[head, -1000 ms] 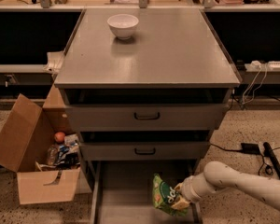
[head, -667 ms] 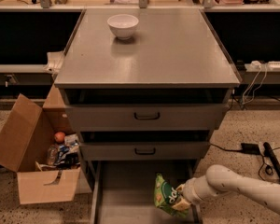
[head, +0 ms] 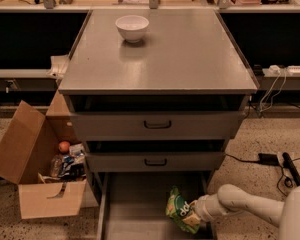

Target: Place green rice chip bag into bottom drawer

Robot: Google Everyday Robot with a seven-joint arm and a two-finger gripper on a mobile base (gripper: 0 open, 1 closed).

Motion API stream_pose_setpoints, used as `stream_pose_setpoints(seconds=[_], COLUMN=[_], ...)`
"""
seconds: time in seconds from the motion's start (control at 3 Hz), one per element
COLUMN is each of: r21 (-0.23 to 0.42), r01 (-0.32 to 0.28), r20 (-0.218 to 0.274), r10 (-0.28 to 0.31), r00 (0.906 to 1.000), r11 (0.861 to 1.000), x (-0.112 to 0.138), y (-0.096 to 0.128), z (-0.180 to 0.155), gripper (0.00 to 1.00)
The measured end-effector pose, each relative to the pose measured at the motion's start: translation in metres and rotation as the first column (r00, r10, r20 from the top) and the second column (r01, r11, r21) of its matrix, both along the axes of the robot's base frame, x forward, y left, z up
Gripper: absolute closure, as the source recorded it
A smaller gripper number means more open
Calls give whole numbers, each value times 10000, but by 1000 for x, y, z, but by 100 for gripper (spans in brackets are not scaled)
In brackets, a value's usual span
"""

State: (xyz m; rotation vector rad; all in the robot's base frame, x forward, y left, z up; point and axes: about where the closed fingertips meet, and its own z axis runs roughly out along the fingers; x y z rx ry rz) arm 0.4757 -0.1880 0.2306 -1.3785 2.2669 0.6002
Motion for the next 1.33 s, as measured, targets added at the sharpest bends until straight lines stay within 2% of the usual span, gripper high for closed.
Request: stream_pose_setpoints(seconds=[0.33,1.33], r21=[130,119], r01=[361,357], r20=[-581,-488], r10=[-353,-350], r00=[9977,9982], r11=[9993,9993], x=[17,18], y=[-3,-3], z=[-43,-40], gripper=[74,3])
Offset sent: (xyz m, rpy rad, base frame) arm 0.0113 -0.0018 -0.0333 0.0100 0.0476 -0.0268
